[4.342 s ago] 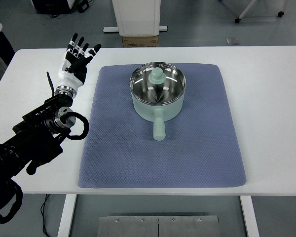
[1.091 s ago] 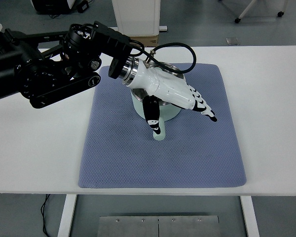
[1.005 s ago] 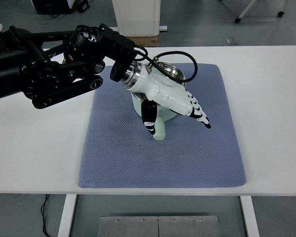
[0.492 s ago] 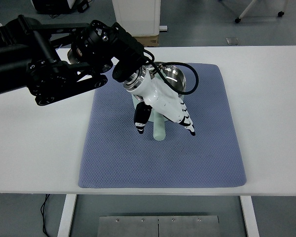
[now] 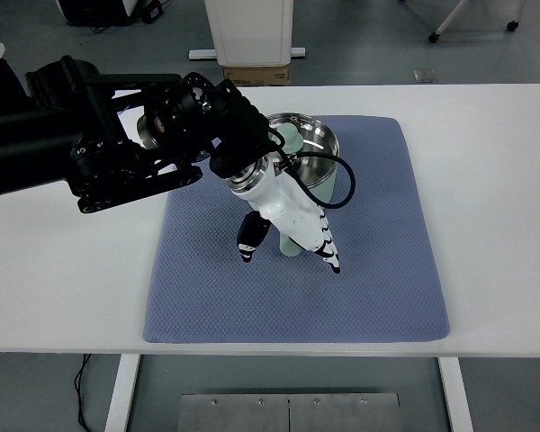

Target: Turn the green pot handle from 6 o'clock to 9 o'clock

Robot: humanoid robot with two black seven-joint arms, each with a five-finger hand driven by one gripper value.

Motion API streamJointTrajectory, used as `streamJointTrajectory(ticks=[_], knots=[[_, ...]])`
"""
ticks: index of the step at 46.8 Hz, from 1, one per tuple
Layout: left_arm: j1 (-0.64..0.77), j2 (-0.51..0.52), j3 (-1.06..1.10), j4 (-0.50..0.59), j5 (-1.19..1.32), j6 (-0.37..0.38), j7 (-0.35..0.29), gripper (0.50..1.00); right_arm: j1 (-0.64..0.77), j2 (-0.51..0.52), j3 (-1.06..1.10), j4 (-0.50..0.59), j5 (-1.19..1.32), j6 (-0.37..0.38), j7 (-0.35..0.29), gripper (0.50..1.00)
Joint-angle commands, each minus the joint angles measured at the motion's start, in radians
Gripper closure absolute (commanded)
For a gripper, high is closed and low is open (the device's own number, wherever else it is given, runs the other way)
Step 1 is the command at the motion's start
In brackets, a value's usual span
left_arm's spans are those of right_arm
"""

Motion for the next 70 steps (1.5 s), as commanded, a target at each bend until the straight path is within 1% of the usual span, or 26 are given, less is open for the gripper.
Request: streamJointTrajectory(ticks=[1,24,53,61,70], knots=[[0.006,-0.008,0.014,-0.001,0.000,-0.001,0.000,0.500,0.000,0.000,0.001,0.000,0.000,0.000,0.000,0.500],[0.006,-0.022,0.071,0.001,0.001,-0.001,0.000,0.500,0.000,0.000,0.001,0.000,0.000,0.000,0.000,0.500],[-0.021,-0.003,0.103,0.001,0.003,-0.001,0.000,0.500,0.000,0.000,-0.002,0.000,0.000,0.000,0.000,0.500],[-0.031,0.000,0.104,-0.001,0.003,-0.018,0.000,0.500,0.000,0.000,-0.002,0.000,0.000,0.000,0.000,0.500],[-0.044,0.001,0.135,-0.001,0.004,-0.019,0.000,0.500,0.000,0.000,0.001,0.000,0.000,0.000,0.000,0.500]])
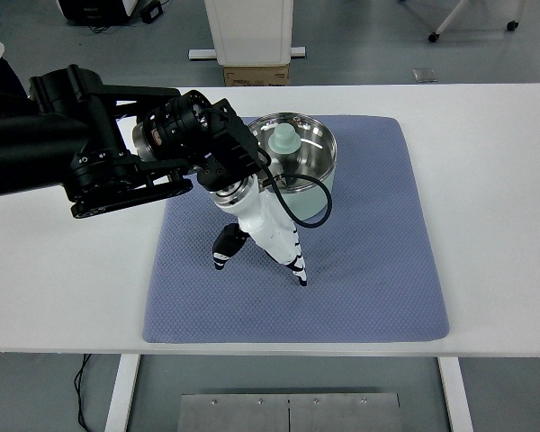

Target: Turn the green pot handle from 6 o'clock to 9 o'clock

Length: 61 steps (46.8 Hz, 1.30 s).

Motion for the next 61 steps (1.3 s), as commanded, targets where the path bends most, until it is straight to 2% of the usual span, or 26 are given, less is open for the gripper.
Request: streamJointTrajectory(ticks=[1,61], knots=[[-0.005,0.002,0.009,0.000,0.002,0.000,0.000,0.500,0.000,0.000,-0.003,0.000,0.000,0.000,0.000,0.500],[-0.020,0.149,0.067,-0.018,0.005,0.000,0.000,0.500,0.000,0.000,-0.003,0.000,0.000,0.000,0.000,0.500]])
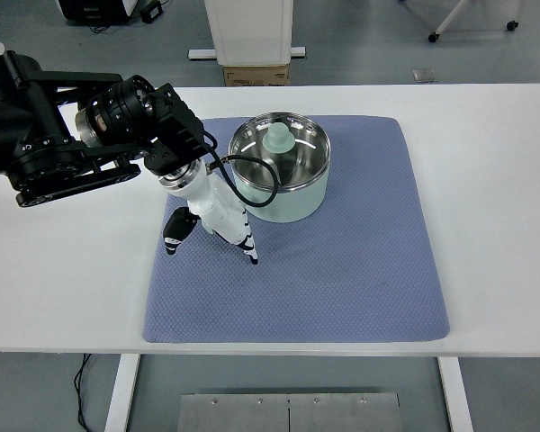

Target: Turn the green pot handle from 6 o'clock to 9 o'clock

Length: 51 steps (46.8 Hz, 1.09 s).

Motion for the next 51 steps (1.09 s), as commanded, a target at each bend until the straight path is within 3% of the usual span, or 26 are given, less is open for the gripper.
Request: streamJointTrajectory(ticks=[1,35,51], knots=[[0.002,0.010,0.001,0.001,0.000,0.002,0.000,0.500,0.000,0.000,0.001,0.000,0.000,0.000,0.000,0.500],[0.013,0.052,0.011,0.058,0.015,0.009,0.000,0.500,0.000,0.000,-0.002,0.000,0.000,0.000,0.000,0.500],[0.028,0.081,0.039,0.086,0.015,0.055,0.000,0.500,0.000,0.000,0.001,0.000,0.000,0.000,0.000,0.500]])
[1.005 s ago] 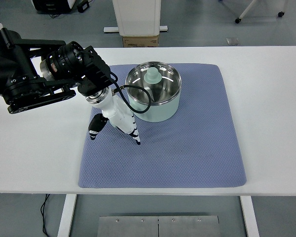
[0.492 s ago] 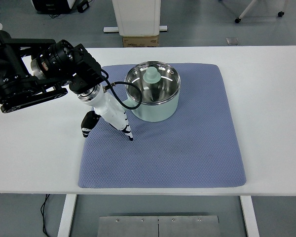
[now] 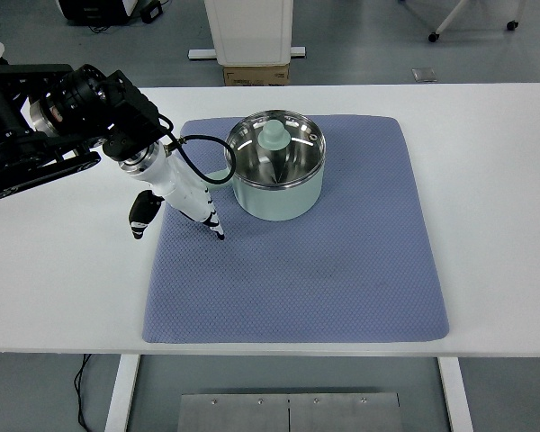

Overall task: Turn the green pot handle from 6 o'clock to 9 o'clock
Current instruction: 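Continue pushing the handle with the left hand until it points sideways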

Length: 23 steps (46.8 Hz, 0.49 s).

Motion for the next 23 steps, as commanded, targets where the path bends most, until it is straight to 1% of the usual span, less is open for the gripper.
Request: streamJointTrajectory(ticks=[1,9,23], knots=[[0.005,0.001,0.008,0.007,0.000,0.004,0.000,0.500,0.000,0.000,0.001,0.000,0.000,0.000,0.000,0.500],[0.013,0.013,0.025,0.036,0.004,0.041,0.000,0.500,0.000,0.000,0.001,0.000,0.000,0.000,0.000,0.500],[0.027,0.010,0.031,0.099,0.014,0.074,0.000,0.500,0.000,0.000,0.001,0.000,0.000,0.000,0.000,0.500]])
